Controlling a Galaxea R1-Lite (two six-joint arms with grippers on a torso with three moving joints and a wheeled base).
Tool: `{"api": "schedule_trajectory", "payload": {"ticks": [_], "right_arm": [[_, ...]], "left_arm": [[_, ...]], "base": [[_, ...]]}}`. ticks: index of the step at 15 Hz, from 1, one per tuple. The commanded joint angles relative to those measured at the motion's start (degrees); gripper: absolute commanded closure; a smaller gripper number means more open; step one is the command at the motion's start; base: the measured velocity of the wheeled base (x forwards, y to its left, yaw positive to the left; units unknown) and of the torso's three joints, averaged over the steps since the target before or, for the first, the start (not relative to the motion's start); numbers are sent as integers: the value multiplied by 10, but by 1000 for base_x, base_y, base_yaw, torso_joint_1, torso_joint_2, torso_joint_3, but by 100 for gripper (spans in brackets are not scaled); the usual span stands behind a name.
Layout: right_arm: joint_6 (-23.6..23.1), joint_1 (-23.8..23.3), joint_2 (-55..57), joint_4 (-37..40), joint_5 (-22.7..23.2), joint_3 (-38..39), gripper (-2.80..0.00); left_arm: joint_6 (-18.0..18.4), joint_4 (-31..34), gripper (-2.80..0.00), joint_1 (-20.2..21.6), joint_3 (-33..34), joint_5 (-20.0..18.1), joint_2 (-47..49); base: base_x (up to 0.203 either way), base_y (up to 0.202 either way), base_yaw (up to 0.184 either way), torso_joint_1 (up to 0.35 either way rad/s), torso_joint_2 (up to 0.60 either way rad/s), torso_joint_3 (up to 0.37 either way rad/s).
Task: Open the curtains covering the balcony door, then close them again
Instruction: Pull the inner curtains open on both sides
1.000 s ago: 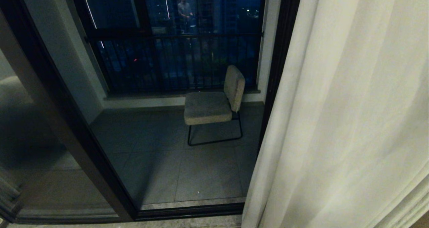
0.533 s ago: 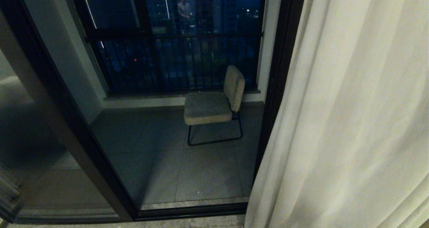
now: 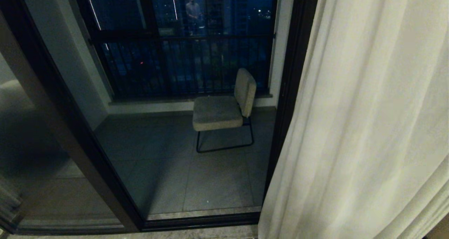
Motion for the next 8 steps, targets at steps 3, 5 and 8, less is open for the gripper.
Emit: {"api": "schedule_trajectory", "payload": {"ticks": [3, 5, 8], "right_arm": [[2, 68, -93, 1, 130, 66, 0], [7, 125, -106, 4, 150, 81, 0], [11, 208, -100, 4, 155, 88, 0]], "left_arm": [[0, 0, 0, 0, 0, 0, 0], [0, 0, 0, 0, 0, 0, 0], [0, 0, 0, 0, 0, 0, 0]], "base": [[0, 0, 0, 0, 0, 0], [0, 0, 0, 0, 0, 0], [0, 0, 0, 0, 0, 0]]}}
